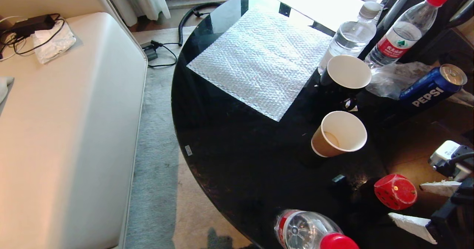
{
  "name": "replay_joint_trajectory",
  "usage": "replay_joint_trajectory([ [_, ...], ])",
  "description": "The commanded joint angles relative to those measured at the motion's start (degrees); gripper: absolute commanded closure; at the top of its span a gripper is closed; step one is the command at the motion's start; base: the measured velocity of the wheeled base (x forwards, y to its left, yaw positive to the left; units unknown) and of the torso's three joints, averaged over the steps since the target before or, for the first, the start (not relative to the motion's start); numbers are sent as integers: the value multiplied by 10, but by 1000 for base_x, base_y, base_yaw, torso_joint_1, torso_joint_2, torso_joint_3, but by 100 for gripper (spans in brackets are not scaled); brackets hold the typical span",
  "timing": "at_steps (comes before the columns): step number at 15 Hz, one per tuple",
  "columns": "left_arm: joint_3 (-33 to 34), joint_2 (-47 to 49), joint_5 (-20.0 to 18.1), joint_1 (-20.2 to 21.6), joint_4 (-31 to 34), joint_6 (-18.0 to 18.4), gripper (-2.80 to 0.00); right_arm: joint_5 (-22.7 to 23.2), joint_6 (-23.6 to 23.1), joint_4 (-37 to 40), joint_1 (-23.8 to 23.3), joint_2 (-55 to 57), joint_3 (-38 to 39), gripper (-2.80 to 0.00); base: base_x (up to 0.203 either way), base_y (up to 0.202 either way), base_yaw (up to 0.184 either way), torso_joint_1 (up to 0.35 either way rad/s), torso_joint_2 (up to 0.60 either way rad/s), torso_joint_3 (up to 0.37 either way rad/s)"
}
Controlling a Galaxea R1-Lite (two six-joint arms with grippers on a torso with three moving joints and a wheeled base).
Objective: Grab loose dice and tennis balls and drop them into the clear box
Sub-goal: Pick up toys out of the box
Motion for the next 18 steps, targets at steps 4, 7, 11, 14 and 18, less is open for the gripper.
replay_joint_trajectory([
  [4, 1, 0, 0, 0, 0, 0, 0, 0, -11, -14, 0, 35, 2, -280, 0, 0, 0, 0, 0, 0],
  [7, 0, 0, 0, 0, 0, 0, 0, 3, -10, -65, 0, 65, 5, -280, 0, 0, 0, 0, 0, 0],
  [11, 0, 0, 0, 0, 0, 0, 0, 4, -7, -66, 0, 91, 2, -280, 0, 0, 0, 0, 0, 0],
  [14, 1, 0, 0, 0, 0, 0, 0, 4, -9, -65, 0, 89, -3, -280, 0, 0, 0, 0, 0, 0],
  [18, 1, 0, 0, 0, 0, 0, 0, 0, -7, -66, 0, 82, -11, -280, 0, 0, 0, 0, 0, 0],
])
